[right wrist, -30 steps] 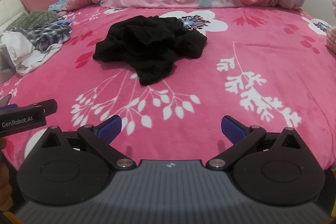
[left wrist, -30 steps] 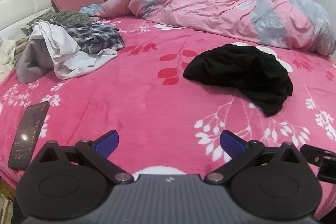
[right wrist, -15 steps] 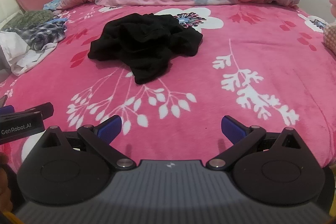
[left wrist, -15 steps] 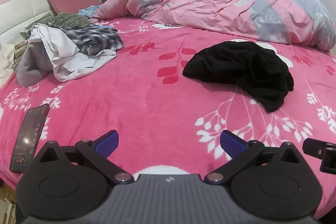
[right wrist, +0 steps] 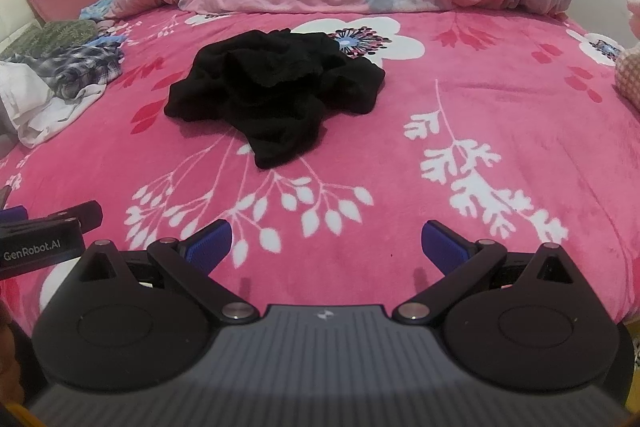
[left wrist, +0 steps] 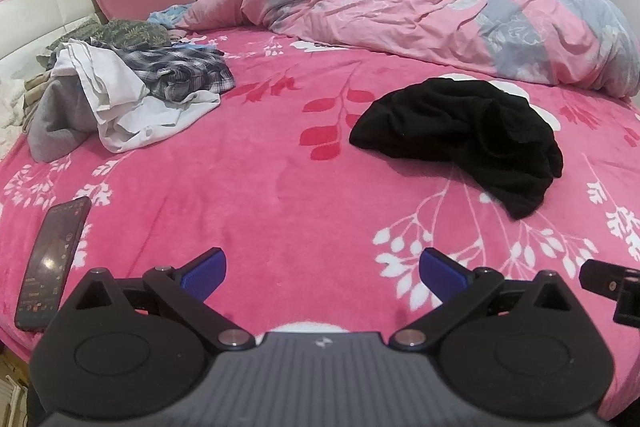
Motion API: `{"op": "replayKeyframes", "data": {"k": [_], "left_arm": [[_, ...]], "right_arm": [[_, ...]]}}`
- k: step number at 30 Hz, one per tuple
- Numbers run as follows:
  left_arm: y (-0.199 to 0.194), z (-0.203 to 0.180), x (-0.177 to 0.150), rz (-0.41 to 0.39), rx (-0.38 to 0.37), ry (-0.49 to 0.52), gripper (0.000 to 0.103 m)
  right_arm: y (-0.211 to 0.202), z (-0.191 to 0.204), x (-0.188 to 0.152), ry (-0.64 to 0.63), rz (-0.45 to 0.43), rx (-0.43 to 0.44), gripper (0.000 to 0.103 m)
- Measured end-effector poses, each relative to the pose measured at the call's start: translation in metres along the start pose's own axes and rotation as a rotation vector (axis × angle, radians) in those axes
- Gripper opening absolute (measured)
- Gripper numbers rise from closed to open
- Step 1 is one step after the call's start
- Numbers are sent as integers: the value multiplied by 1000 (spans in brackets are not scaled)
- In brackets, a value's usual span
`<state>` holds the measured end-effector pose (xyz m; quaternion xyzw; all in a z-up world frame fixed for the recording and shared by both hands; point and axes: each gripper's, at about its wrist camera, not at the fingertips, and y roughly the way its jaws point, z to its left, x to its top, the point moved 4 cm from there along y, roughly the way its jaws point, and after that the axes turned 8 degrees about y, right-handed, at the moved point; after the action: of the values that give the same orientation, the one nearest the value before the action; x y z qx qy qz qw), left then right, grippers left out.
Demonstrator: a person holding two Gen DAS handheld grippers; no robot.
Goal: Fold clothes
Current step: 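Move both grippers toward the crumpled black T-shirt on the bed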
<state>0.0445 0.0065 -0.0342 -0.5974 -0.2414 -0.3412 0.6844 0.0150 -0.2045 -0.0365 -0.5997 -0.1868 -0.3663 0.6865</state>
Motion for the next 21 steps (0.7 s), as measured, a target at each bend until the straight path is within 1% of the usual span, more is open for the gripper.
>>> {"op": "replayKeyframes", "data": {"k": [21], "left_arm": [[14, 1, 13, 8, -1, -7, 103]], "right_arm": [[10, 8, 13, -18, 2, -6, 102]]}}
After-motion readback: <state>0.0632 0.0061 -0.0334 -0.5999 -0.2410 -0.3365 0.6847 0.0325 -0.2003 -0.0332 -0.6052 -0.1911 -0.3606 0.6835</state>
